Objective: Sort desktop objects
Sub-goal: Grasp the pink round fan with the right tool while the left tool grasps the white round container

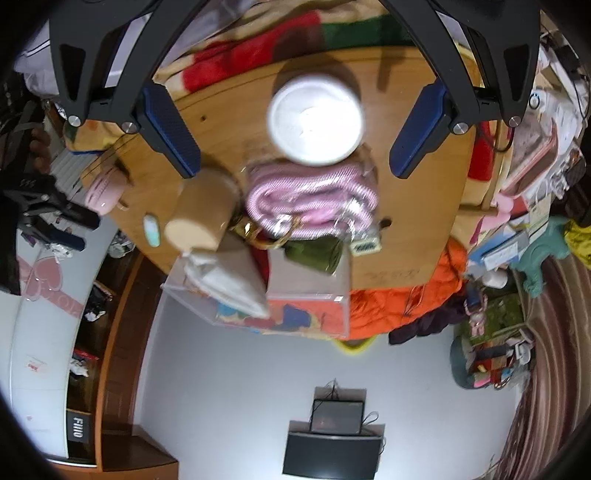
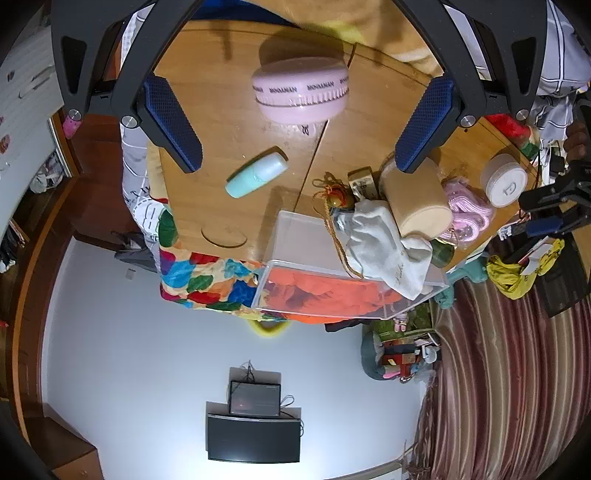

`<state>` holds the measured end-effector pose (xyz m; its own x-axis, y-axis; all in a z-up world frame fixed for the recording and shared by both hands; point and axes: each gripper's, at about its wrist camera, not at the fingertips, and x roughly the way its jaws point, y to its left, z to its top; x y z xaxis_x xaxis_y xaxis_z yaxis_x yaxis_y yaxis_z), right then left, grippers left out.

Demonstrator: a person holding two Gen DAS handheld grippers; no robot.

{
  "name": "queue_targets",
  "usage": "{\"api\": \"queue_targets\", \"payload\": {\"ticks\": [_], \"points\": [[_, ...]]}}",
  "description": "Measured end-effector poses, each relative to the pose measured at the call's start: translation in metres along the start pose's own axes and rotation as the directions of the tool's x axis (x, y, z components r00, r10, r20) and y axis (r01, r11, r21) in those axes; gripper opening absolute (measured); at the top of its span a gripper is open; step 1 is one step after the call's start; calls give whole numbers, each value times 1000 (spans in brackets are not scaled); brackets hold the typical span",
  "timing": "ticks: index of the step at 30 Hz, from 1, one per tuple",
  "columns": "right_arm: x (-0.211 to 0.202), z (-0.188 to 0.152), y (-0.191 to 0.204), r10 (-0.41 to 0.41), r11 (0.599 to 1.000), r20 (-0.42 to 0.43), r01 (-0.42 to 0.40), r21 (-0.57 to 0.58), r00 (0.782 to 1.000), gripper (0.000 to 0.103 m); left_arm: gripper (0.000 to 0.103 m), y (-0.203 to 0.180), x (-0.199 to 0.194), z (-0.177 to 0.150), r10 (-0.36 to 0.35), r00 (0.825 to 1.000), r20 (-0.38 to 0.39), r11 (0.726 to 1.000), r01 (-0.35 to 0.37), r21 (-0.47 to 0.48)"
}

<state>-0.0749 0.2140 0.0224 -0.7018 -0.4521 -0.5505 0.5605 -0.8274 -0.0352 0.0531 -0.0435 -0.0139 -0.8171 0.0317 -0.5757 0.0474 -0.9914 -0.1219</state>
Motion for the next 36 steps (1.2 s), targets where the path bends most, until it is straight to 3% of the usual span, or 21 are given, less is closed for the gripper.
{"api": "queue_targets", "payload": {"ticks": [7,15,18,19,24,25,27,36], "points": [[4,-13,-3,-32,999,-42,33,23,999,103,103,6,16,-17,-30,996,-79,998,26,-50],[20,-28,-7,9,998,-111,-1,68,994,103,103,8,32,-24,-6,993,-117,998,-1,-60],[28,-32,-6,29,997,-138,-19,71,990,102,83,6,38,-26,11,992,-129,998,-18,-54],[29,-32,-6,39,997,-143,-29,72,989,101,78,6,40,-26,22,990,-137,998,-28,-48],[34,-36,-4,83,994,-160,-72,78,984,83,76,4,42,-27,45,992,-115,998,-49,-32],[34,-36,-3,86,994,-160,-74,79,983,79,70,3,42,-28,56,992,-109,998,-60,-29],[37,-37,-4,88,994,-164,-75,85,982,61,65,2,42,-28,78,992,-100,997,-80,-18],[32,-34,-2,104,992,-146,-92,87,984,60,65,6,36,-24,82,993,-86,995,-86,-41]]}}
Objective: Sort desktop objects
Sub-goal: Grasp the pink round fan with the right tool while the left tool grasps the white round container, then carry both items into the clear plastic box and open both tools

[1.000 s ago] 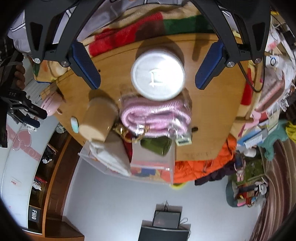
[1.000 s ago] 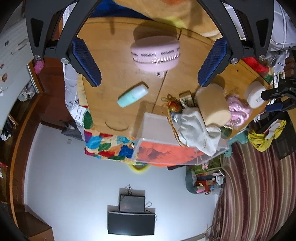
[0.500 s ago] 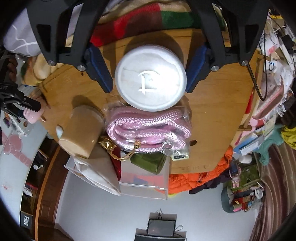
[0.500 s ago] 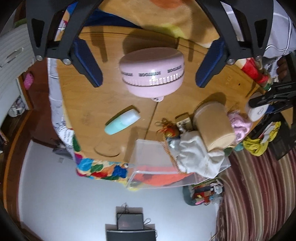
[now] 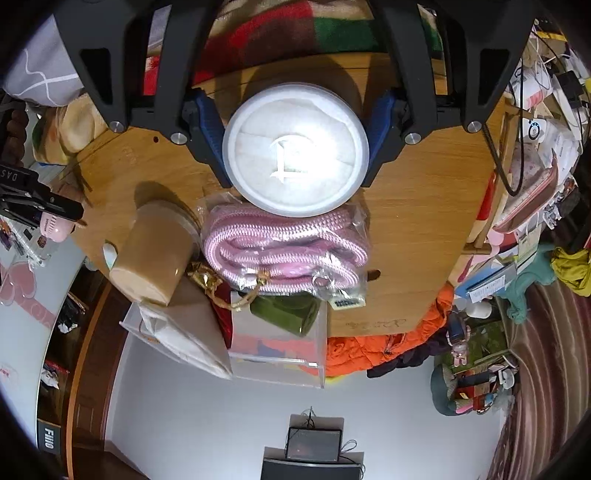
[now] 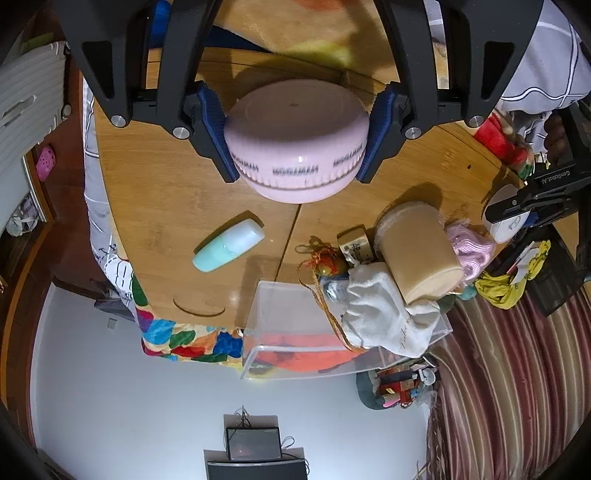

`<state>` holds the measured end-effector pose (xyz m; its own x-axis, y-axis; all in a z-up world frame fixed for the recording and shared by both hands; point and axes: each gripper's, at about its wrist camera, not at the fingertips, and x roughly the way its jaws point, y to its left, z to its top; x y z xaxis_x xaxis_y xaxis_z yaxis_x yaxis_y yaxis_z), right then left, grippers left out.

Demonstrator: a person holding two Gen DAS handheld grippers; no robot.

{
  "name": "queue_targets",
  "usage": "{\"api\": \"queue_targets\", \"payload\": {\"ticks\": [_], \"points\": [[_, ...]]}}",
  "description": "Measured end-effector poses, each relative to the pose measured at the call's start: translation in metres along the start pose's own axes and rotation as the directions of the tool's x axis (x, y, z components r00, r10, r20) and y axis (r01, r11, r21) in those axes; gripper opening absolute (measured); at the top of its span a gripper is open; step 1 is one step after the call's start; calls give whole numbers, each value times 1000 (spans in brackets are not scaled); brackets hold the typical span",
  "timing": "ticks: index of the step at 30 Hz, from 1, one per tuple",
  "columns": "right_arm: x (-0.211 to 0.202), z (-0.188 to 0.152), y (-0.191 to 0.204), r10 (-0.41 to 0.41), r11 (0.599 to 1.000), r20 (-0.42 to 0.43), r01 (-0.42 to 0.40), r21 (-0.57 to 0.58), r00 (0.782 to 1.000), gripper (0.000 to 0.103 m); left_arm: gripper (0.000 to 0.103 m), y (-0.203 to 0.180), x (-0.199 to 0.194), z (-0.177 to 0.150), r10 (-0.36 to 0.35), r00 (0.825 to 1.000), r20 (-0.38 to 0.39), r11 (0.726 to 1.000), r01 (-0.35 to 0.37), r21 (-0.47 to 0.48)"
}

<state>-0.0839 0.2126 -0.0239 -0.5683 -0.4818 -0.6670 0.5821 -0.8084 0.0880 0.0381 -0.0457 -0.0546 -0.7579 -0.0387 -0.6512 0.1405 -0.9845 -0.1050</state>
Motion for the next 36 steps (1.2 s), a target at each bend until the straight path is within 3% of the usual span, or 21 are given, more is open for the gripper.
{"api": "queue_targets", "payload": {"ticks": [16,24,36], "points": [[-21,35,1,-6,999,50,9,-51,999,60,65,-7,-31,45,-55,992,116,998,49,49],[-39,69,-2,47,997,100,-39,-73,994,60,65,-5,-37,80,-130,984,122,990,122,70],[-37,129,5,67,987,144,-45,-154,987,60,65,0,-27,135,-153,979,131,987,143,78]]}}
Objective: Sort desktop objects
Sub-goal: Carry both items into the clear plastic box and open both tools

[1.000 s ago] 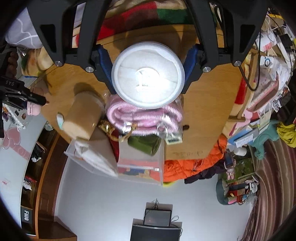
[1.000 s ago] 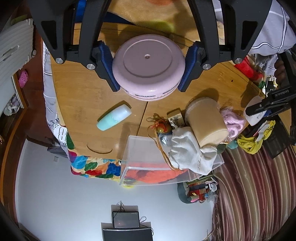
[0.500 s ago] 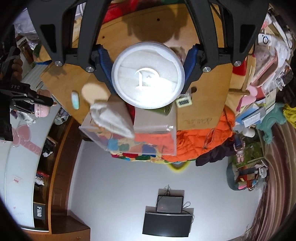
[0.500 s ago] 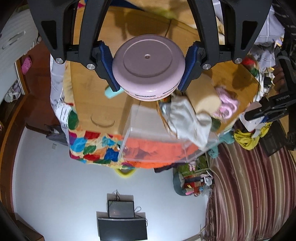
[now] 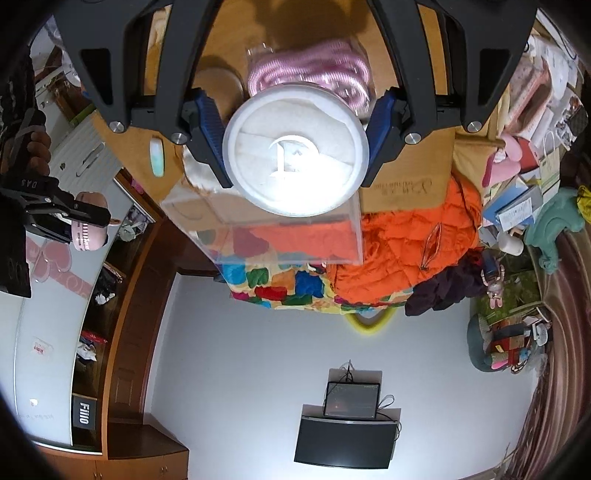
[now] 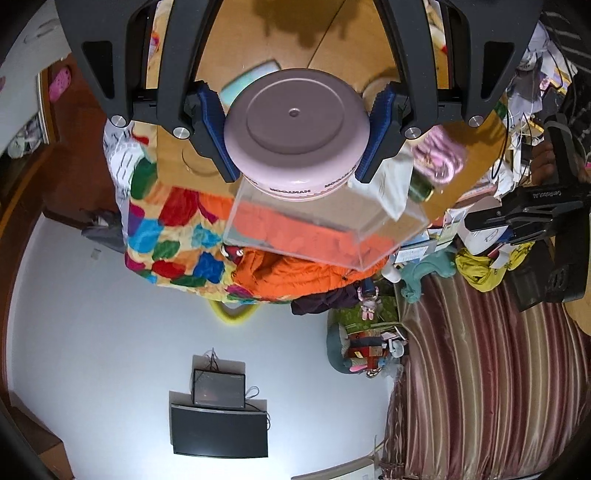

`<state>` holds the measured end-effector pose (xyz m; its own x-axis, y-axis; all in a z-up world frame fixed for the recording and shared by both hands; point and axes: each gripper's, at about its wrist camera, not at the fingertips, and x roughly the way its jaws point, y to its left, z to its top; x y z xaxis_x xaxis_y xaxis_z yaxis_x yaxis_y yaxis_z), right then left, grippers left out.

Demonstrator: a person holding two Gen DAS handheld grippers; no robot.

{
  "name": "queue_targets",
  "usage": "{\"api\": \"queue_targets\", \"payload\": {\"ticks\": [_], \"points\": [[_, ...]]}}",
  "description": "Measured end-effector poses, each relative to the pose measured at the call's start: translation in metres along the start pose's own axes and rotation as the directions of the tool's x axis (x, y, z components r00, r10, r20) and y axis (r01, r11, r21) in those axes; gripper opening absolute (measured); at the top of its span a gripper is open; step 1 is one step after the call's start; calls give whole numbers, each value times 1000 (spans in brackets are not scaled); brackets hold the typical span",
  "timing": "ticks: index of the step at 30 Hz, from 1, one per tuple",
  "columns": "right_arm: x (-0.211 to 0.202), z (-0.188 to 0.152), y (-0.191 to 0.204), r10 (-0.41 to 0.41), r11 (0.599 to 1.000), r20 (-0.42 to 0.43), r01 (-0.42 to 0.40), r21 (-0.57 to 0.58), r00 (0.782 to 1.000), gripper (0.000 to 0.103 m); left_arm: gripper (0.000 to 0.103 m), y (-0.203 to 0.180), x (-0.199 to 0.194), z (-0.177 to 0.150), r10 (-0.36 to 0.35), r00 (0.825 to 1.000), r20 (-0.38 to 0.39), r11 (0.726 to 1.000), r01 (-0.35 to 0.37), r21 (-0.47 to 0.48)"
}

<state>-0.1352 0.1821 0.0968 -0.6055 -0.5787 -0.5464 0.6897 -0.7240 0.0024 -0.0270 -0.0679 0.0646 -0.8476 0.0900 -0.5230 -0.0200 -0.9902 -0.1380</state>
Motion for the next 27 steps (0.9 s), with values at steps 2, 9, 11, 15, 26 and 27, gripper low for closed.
{"api": "queue_targets", "payload": {"ticks": [2,9,11,15,26,27], "points": [[6,7,-1,7,1000,0,-7,-3,1000,60,65,3,5,9,9,1000,2,1000,-9,2],[37,27,-5,24,1000,-18,-24,-5,1000,60,65,8,35,36,10,999,-34,1000,-10,3],[47,31,-7,21,1000,-30,-22,-8,999,60,65,7,44,42,15,999,-42,1000,-14,14],[66,34,-13,36,999,-63,-36,-8,997,60,65,4,66,49,30,997,-66,999,-27,42],[125,35,-20,62,997,-195,-69,-33,979,60,65,1,129,55,12,984,-180,999,-3,50],[132,35,-19,60,996,-218,-71,-45,974,60,65,1,136,55,15,978,-207,999,-4,53]]}}
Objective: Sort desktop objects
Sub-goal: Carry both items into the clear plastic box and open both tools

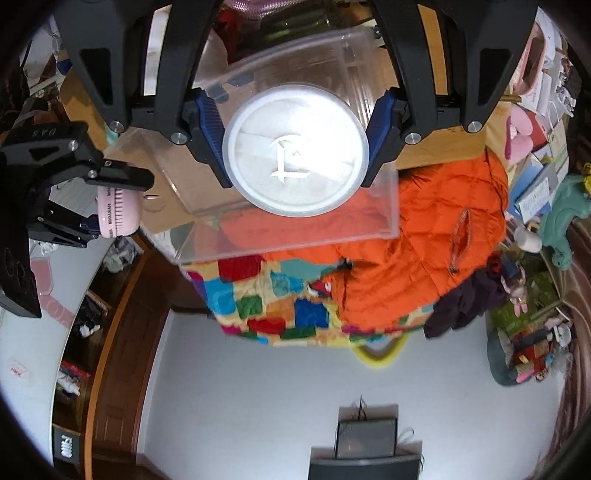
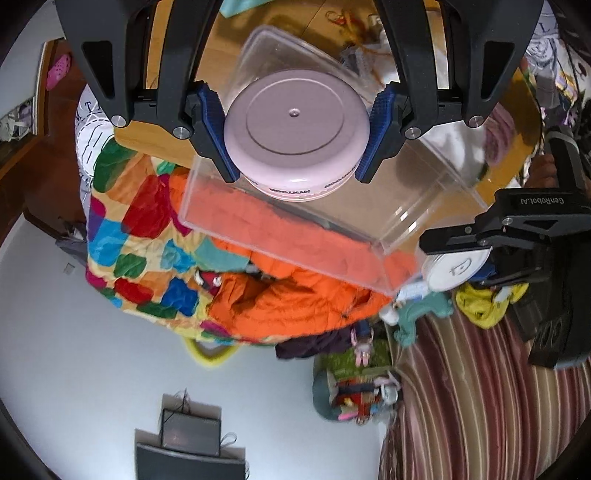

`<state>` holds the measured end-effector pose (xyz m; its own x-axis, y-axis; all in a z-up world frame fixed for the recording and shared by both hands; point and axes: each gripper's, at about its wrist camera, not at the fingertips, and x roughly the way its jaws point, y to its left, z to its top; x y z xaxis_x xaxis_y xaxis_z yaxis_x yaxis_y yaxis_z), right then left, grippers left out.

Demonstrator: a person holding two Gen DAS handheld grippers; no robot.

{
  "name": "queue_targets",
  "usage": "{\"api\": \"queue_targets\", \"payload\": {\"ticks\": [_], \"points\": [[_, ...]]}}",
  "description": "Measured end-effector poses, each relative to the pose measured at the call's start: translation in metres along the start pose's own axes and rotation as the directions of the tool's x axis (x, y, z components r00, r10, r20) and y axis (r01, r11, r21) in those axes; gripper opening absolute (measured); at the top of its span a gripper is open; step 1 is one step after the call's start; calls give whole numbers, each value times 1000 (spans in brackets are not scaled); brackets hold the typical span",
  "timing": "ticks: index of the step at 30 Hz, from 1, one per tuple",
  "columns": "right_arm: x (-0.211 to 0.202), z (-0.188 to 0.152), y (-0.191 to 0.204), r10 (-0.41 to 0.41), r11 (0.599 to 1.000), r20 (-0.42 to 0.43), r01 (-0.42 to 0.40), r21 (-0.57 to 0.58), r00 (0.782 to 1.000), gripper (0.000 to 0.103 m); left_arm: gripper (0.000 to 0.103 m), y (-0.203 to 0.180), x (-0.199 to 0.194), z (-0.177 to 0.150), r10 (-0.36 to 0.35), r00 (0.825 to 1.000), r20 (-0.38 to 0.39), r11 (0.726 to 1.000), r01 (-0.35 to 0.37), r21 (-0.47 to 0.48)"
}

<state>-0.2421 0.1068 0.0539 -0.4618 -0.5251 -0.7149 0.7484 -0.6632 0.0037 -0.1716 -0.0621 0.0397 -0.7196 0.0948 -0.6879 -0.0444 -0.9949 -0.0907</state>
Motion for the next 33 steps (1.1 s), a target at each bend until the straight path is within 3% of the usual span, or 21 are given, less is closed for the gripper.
{"api": "queue_targets", "payload": {"ticks": [5,13,25,33], "points": [[19,5,2,-23,998,-64,19,-62,998,60,65,-3,23,5,36,997,-68,998,-33,45],[40,9,1,-8,997,-129,-3,-83,992,60,65,-9,48,4,34,990,-140,997,-24,72],[61,8,3,11,996,-186,-27,-81,982,60,65,-26,59,-5,67,988,-136,980,-40,194],[58,9,6,-19,995,-178,1,-98,984,63,65,-27,61,-5,68,987,-142,981,-40,188]]}}
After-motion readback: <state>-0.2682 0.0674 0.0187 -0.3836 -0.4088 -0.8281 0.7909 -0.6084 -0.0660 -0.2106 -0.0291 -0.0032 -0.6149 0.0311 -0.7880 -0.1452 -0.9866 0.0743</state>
